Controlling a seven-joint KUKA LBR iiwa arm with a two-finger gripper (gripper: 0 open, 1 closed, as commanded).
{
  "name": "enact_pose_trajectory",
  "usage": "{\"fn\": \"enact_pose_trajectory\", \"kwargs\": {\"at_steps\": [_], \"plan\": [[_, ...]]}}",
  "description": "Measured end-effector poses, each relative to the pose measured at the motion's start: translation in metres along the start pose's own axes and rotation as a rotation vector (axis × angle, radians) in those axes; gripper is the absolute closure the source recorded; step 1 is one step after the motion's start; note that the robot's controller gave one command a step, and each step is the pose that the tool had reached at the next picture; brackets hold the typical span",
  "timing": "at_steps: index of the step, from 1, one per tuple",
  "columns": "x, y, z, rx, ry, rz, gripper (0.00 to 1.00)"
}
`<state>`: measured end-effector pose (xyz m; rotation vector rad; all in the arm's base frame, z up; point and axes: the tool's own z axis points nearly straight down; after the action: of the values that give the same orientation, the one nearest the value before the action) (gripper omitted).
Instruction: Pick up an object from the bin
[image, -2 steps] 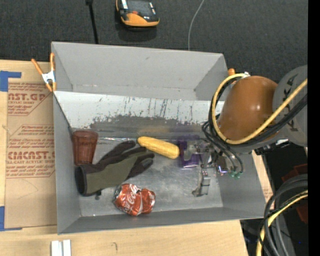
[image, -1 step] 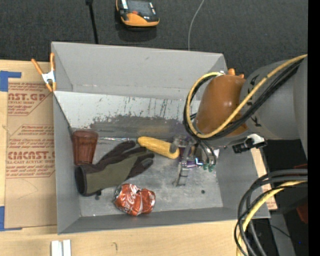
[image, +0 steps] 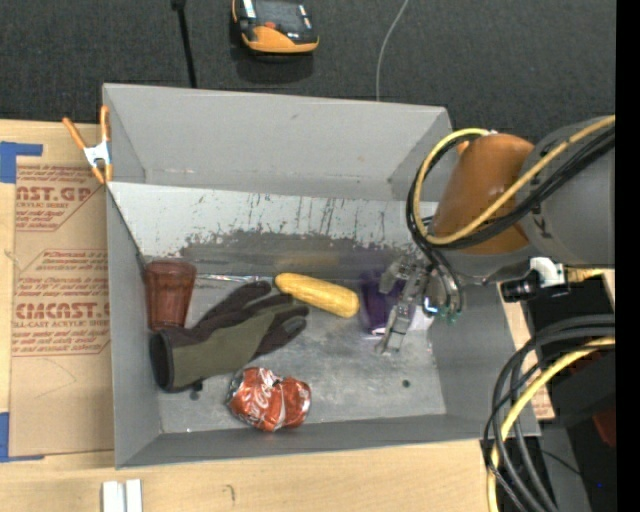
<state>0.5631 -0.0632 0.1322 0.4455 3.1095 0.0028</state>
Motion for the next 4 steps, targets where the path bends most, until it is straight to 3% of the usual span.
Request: {"fn": "enact_pose_trajectory", "kwargs": {"at_steps": [1, 2, 3, 4], "plan": [[-0.01, 0.007, 0.001, 0.005, -0.003, 0.14, 0.0], [-0.004, 0.071, 0.055, -0.002, -0.005, 0.201, 0.0], [-0.003, 0.093, 0.076, -0.011, -0.018, 0.242, 1.0], [-0.003, 0.092, 0.075, -0.011, -0.018, 0.247, 1.0]]}}
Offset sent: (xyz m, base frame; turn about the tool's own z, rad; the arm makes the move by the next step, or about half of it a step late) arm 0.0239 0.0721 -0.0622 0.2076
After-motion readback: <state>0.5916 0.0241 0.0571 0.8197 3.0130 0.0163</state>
